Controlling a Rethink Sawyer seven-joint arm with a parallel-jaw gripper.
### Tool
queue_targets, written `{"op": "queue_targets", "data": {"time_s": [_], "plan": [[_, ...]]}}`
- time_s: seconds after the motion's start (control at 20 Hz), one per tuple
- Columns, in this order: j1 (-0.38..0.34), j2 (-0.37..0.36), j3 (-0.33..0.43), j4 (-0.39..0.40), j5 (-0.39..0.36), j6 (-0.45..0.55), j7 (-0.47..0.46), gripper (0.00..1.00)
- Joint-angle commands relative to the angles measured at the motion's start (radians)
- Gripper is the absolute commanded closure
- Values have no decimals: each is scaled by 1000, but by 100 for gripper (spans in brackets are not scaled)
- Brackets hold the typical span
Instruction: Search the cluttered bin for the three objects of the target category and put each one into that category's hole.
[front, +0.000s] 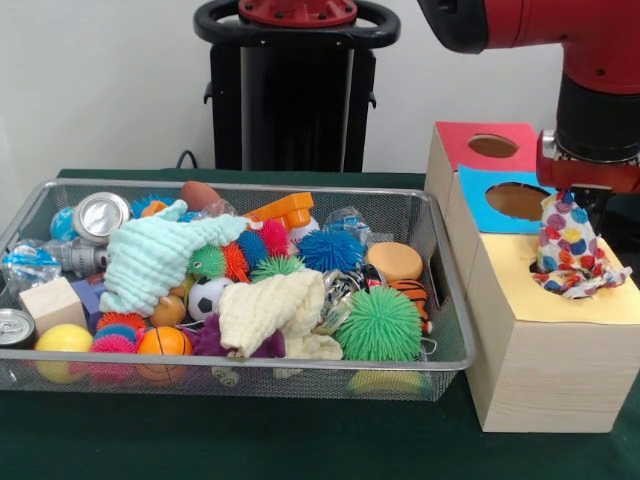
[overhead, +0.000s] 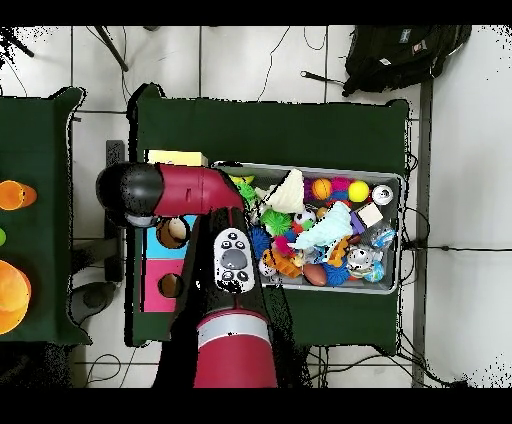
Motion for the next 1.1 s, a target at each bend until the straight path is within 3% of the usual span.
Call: {"op": "queue_targets", "data": {"time_s": [0.05,0.55,1.1], "plan": [[-86,48,75,-55,-10,-65,9,100],[-142,33,111,-50,-30,-43,-26,100],[-158,41,120,-101,-58,0,-33,100]]}}
